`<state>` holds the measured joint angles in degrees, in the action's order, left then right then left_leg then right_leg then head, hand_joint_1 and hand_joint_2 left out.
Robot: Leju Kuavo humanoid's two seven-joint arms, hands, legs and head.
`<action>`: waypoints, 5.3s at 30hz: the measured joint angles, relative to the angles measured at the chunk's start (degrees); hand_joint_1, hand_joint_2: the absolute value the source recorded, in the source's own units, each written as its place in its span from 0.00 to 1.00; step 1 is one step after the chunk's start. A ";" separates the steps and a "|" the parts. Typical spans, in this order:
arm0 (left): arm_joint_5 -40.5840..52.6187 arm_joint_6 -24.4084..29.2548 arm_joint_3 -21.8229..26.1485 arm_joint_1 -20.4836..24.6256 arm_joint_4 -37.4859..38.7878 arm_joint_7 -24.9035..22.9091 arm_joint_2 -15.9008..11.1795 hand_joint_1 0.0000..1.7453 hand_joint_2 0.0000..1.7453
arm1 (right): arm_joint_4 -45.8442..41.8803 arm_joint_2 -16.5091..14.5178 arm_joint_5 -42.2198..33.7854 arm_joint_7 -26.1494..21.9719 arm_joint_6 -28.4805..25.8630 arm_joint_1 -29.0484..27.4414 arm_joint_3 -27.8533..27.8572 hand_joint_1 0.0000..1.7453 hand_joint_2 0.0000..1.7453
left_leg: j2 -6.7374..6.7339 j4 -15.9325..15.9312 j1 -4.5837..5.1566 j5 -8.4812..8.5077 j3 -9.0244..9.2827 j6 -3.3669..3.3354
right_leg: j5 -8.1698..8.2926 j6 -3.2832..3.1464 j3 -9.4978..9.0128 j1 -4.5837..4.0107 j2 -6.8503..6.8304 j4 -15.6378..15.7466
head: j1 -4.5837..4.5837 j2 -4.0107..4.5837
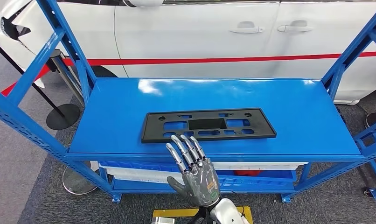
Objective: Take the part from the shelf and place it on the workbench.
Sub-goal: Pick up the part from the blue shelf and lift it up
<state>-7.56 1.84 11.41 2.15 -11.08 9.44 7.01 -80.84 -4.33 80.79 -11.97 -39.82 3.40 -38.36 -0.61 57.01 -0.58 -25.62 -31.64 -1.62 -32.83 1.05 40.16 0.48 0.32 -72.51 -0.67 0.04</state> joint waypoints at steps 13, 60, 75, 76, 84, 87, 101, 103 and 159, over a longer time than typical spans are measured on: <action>0.57 -0.24 0.02 0.15 0.00 0.01 0.34 0.00 0.00 | 8.95 0.49 -1.13 0.24 0.92 9.08 -4.14 0.00 1.00 | 0.12 6.61 -0.22 -4.15 -2.77 3.29 | 7.34 -2.35 -6.10 0.38 -0.17 13.64 | -0.13 0.00; 1.81 -1.50 0.41 0.10 0.00 0.33 0.71 0.00 0.00 | 46.97 -6.30 -1.26 0.54 1.29 34.37 -11.47 0.00 1.00 | 0.26 0.47 -0.02 0.85 -1.34 0.22 | 2.87 -0.30 -1.33 -0.14 -0.13 4.75 | 0.19 0.00; 2.30 -2.19 0.68 0.17 0.00 0.33 0.70 0.00 0.00 | 55.45 -7.73 0.86 3.91 6.66 43.42 -12.09 0.00 1.00 | 0.33 8.27 -0.05 -3.88 -4.78 3.16 | 8.04 -2.72 -4.73 0.10 -0.15 13.09 | 0.02 0.01; 2.29 -2.19 0.76 0.17 0.00 0.33 0.69 0.00 0.00 | 55.99 -7.90 1.02 3.97 7.28 43.91 -12.10 0.00 1.00 | 0.34 12.27 -0.06 -5.80 -6.66 3.31 | 8.01 -2.90 -4.70 0.03 -0.17 13.08 | -0.01 0.01; 2.26 -2.19 1.03 0.10 0.01 0.42 0.66 0.00 0.00 | 59.20 -8.19 1.73 4.54 10.76 46.58 -12.12 0.00 1.00 | 0.38 2.33 0.51 0.13 -1.98 1.57 | 8.00 -2.59 -4.82 -0.67 0.06 13.00 | 0.04 0.00; 2.15 -2.26 1.17 0.08 0.01 0.78 0.65 0.00 0.00 | 60.14 -8.16 1.70 4.64 12.04 47.23 -12.12 0.00 1.00 | 0.37 1.14 0.58 0.42 -1.58 0.98 | 8.11 -1.66 -4.76 -0.55 0.00 13.08 | 0.03 0.00; -0.61 -3.37 3.62 0.23 0.00 7.75 -0.09 0.00 0.00 | 63.24 -7.22 -0.39 3.54 14.26 49.06 -11.60 0.00 1.00 | 0.28 1.68 0.20 -0.07 -1.65 1.99 | 8.16 -0.85 -3.82 0.37 -0.14 12.44 | 0.05 0.00; -1.03 -3.45 4.19 0.20 0.00 8.95 -0.46 0.00 0.00 | 63.41 -7.13 -0.93 3.13 14.48 49.08 -11.32 0.00 1.00 | 0.26 1.94 -0.01 -0.52 -1.72 2.57 | 8.21 -1.59 -3.90 0.38 -0.09 12.59 | 0.07 0.00; 0.38 -6.73 8.32 -0.19 0.00 15.27 -2.43 0.00 0.00 | 64.12 -4.15 -8.97 5.35 15.11 47.78 -0.67 1.00 1.00 | 0.55 1.04 0.27 1.06 -1.92 0.46 | 7.29 -0.67 -2.85 0.03 -0.21 8.83 | -0.02 0.00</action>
<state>-7.18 -4.90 19.73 1.96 -11.08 24.71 4.58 -16.72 -8.48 71.82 -6.62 -24.71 51.18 -39.03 -0.07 58.05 -0.30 -24.56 -33.56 -1.16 -25.54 0.38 37.32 0.51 0.11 -63.68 -0.69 0.04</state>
